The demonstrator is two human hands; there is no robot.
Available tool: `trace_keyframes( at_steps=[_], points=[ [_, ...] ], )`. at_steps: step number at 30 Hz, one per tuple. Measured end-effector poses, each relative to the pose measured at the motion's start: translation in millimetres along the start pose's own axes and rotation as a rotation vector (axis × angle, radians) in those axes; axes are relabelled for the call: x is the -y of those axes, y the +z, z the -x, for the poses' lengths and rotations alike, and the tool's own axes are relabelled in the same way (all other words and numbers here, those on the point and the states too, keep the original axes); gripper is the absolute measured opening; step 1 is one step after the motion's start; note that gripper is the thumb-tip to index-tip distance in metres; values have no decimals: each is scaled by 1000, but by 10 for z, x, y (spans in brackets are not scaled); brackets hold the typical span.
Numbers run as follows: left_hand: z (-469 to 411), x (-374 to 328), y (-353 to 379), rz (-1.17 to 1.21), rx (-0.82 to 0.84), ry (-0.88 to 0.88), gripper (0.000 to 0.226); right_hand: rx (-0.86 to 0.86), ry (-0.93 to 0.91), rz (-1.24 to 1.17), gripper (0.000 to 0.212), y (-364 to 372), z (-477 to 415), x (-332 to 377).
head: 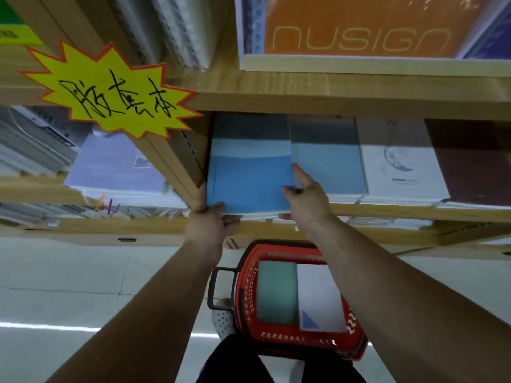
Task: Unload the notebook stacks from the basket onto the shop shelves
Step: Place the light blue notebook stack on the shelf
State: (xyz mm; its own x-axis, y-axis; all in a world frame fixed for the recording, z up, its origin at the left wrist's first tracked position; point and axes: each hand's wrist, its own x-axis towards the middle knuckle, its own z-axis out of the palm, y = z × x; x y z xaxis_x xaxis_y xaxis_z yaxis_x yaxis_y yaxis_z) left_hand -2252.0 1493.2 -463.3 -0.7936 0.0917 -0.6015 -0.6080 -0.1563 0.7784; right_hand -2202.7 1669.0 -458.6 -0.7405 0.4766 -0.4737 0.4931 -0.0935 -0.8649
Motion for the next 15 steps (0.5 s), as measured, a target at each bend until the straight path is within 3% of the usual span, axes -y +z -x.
trace_keyframes(
  at_steps=[4,7,11,15],
  points=[
    [-43,121,-30,-176,16,96,55,-33,-24,47,61,77,88,-149],
    [85,327,-108,-248,-20,130,62,-10,-18,83,59,67,225,-351],
    [43,386,-49,-198,-20,105,66,-76,41,-13,56,108,198,-235],
    [-57,282,120,-315,-70,175,61,-119,19,-90,54,170,67,-15]
  ],
)
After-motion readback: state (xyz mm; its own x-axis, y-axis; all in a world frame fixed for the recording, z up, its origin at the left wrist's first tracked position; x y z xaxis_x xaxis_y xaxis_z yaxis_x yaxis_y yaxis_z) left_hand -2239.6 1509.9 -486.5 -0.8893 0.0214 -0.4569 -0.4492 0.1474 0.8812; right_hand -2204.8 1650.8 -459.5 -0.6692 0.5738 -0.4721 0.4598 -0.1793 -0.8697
